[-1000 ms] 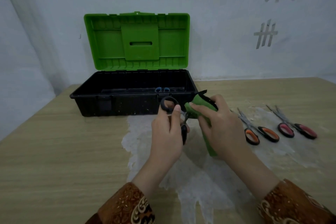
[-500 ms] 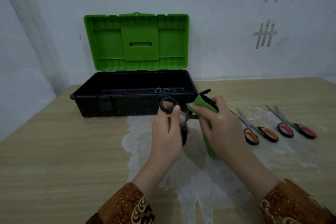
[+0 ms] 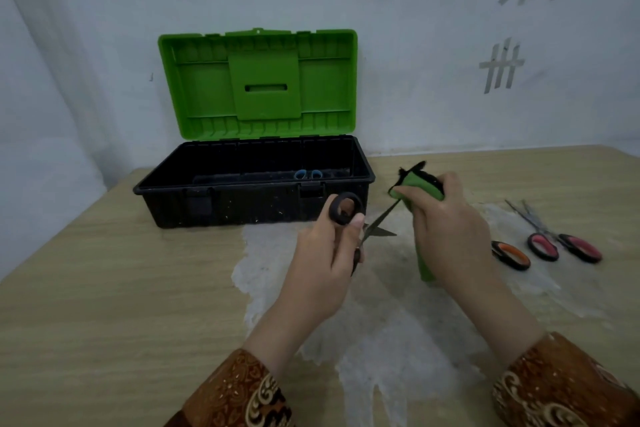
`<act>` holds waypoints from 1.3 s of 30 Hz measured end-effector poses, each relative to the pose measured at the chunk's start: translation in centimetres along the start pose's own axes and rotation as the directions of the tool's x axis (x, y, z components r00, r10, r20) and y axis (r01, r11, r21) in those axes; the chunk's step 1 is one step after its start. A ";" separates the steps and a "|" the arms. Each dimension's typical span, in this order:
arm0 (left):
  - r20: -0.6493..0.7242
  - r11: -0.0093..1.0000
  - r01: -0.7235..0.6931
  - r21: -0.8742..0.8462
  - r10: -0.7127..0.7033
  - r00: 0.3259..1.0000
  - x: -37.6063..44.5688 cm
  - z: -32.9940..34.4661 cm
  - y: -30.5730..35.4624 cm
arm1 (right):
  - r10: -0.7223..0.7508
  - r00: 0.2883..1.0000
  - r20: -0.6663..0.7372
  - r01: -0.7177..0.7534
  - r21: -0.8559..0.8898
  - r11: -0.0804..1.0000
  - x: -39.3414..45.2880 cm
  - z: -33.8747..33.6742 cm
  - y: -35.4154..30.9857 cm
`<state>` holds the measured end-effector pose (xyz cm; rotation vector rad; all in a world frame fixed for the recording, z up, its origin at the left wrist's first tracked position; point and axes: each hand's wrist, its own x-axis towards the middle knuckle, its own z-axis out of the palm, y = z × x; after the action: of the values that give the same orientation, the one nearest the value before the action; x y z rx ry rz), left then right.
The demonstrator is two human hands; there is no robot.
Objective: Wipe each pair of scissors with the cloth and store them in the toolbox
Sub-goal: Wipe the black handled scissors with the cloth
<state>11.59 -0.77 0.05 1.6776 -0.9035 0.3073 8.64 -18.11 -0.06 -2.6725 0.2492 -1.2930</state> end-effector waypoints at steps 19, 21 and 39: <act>-0.307 0.871 0.229 -0.435 -0.382 0.871 0.9 0.0 0.1 | -0.287 0.958 -0.010 0.285 0.143 0.948 -1.7 0.3 -4.5; -0.296 0.846 0.239 -0.476 -0.411 0.862 0.9 0.0 0.0 | -0.236 0.972 -0.007 0.235 0.128 0.963 -1.5 0.4 -4.6; -0.298 0.848 0.187 -0.496 -0.369 0.881 1.3 -0.9 0.3 | -0.205 0.977 -0.064 0.214 0.201 0.956 -1.3 0.4 -4.3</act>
<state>12.45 -0.49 1.34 1.2274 -0.3788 0.1906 8.47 -13.63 -0.40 -2.5496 -0.1619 -1.3517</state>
